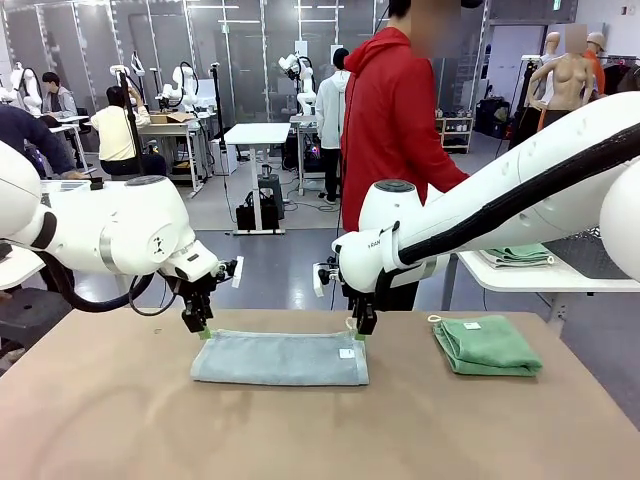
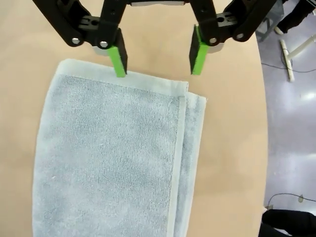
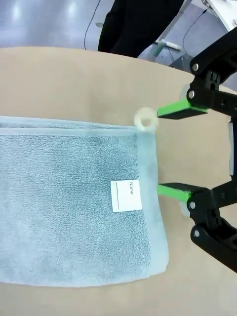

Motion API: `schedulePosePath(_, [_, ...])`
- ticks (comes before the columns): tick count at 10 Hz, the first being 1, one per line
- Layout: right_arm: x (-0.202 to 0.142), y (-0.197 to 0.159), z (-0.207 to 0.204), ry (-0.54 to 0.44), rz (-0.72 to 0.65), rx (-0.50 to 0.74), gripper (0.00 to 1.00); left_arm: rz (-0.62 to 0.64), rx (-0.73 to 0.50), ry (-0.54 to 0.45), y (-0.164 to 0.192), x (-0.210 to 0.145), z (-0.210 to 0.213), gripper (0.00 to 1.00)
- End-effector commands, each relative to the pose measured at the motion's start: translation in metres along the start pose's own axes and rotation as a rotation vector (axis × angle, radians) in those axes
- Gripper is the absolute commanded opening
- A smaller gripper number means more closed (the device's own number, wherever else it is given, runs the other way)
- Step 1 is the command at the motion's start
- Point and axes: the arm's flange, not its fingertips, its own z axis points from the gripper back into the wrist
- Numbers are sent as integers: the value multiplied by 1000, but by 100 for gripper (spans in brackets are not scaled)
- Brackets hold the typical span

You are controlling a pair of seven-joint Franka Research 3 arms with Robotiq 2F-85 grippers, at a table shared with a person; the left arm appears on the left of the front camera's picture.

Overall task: Fold the towels and place them in the basket.
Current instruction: When a person lays out a Towel with hook on the table, fold it in half twice.

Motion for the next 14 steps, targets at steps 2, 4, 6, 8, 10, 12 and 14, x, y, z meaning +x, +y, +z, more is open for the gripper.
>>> schedulePosePath(2, [-6,26,47,-15,-83,35,92,-21,-34,-24,-27,2,54,100])
schedulePosePath(4, [-7,45,101,-24,-191,79,100,8,-82,-33,-47,1,101,100])
schedulePosePath(6, [-10,53,139,-111,-368,88,100,-5,-62,-91,-58,-1,131,100])
schedulePosePath(8, [-21,59,169,-206,-727,149,100,-12,-52,-123,-63,-8,140,100])
schedulePosePath(10, [-38,74,185,-157,-946,84,100,-17,-60,-143,-60,-13,133,100])
schedulePosePath(12, [-49,89,174,-204,-1281,160,100,-12,-63,-178,-61,-18,129,100])
schedulePosePath(14, [-48,93,170,-59,-1431,295,100,-23,-62,-220,-54,-23,133,100])
